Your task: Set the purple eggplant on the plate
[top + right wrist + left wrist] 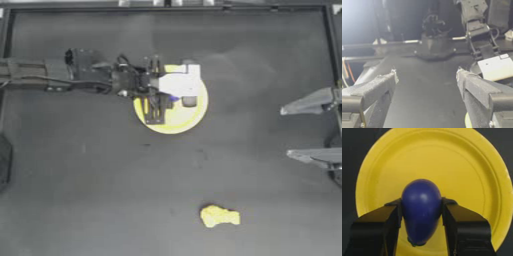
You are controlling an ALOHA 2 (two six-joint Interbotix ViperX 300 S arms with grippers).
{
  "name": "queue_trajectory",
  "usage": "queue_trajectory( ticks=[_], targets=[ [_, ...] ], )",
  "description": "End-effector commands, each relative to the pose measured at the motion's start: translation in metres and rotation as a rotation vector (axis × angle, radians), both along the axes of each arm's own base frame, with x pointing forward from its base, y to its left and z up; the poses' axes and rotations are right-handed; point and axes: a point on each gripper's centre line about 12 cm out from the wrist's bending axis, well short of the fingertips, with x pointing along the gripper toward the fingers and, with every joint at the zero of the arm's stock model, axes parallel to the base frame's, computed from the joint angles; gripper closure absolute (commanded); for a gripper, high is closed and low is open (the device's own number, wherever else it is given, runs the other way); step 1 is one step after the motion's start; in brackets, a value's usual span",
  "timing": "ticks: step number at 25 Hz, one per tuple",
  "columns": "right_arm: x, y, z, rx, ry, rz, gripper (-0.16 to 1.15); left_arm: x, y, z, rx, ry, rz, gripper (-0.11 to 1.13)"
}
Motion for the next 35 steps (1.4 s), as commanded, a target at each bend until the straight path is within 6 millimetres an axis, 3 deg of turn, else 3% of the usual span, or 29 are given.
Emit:
queue_trajectory(
  ticks=[1,11,19,21,28,35],
  targets=[
    [0.002,0.000,0.004,0.003,-0.009,-0.002,-0.03,0.008,0.003,0.021,0.021,-0.045,-0.006,0.62],
    [0.002,0.000,0.002,0.001,-0.006,0.000,-0.03,0.010,0.000,0.014,0.017,-0.027,-0.014,0.55],
    [0.000,0.000,0.001,0.001,-0.011,-0.001,-0.03,0.012,0.002,0.015,0.012,-0.012,-0.004,0.04],
    [0.000,0.000,0.001,0.001,-0.009,0.000,-0.03,0.014,0.002,0.016,0.005,-0.006,0.002,-0.03],
    [0.000,0.000,0.001,0.001,-0.008,0.000,-0.03,0.016,0.003,0.025,0.007,-0.015,0.009,0.00],
    [0.000,0.000,0.001,0.000,-0.011,-0.001,-0.03,0.011,0.002,0.055,0.026,-0.073,0.009,0.00]
  ],
)
